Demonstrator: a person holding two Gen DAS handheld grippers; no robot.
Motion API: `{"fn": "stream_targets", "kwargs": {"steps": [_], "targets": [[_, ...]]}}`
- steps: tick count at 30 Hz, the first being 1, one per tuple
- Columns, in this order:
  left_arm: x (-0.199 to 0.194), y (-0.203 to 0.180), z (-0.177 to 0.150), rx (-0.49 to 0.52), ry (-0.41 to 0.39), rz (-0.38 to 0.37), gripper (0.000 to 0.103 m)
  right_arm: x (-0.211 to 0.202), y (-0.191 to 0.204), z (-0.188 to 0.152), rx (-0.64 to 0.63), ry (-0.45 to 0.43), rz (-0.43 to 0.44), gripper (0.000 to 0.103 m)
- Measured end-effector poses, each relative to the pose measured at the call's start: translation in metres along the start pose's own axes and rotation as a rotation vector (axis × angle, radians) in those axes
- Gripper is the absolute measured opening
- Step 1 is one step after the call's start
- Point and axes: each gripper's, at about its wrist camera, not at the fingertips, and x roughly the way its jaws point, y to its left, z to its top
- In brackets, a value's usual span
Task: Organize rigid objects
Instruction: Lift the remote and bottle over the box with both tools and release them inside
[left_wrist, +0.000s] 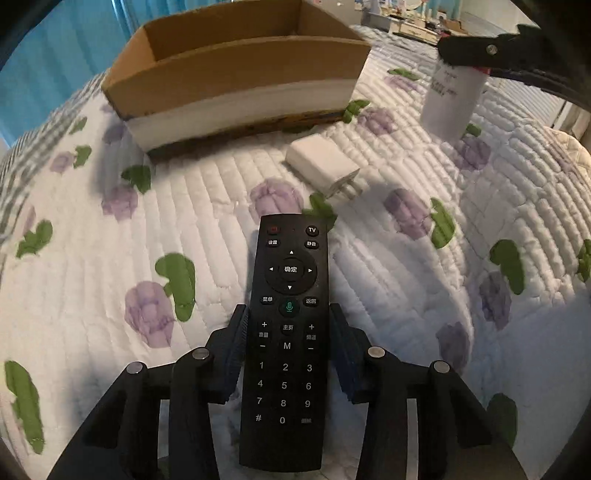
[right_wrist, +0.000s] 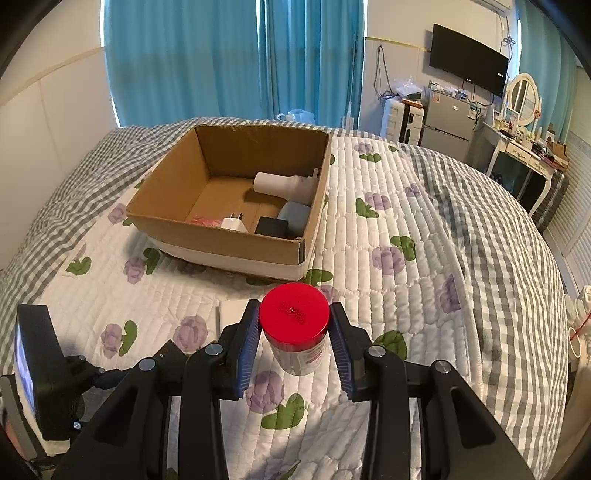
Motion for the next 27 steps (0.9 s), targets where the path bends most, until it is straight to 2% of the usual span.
{"fn": "stream_targets", "kwargs": {"steps": [5, 8, 13, 15, 18, 21, 27], "targets": [[-0.030, 0.004, 0.018, -0.009, -0.095, 0.008, 0.042, -0.007, 0.001, 0.006, 0.000, -0.018, 0.011, 0.036], [-0.055, 0.012, 0.040, -0.022, -0.160, 0.004, 0.041, -0.017, 0.002, 0.020, 0.000, -0.046, 0.034, 0.036], [-0.102, 0.030, 0.107, -0.023, -0.295, 0.018, 0.041, -0.037, 0.002, 0.063, -0.014, -0.123, 0.065, 0.036], [-0.110, 0.042, 0.137, -0.034, -0.316, 0.011, 0.041, -0.042, 0.001, 0.085, -0.020, -0.157, 0.076, 0.036], [-0.108, 0.054, 0.175, -0.041, -0.317, 0.027, 0.041, -0.044, 0.003, 0.117, -0.036, -0.198, 0.088, 0.036], [-0.080, 0.067, 0.208, -0.061, -0.274, 0.052, 0.041, -0.030, 0.004, 0.141, -0.046, -0.205, 0.097, 0.036], [-0.018, 0.082, 0.221, -0.074, -0.185, 0.075, 0.042, 0.027, 0.008, 0.154, -0.068, -0.147, 0.115, 0.036]]}}
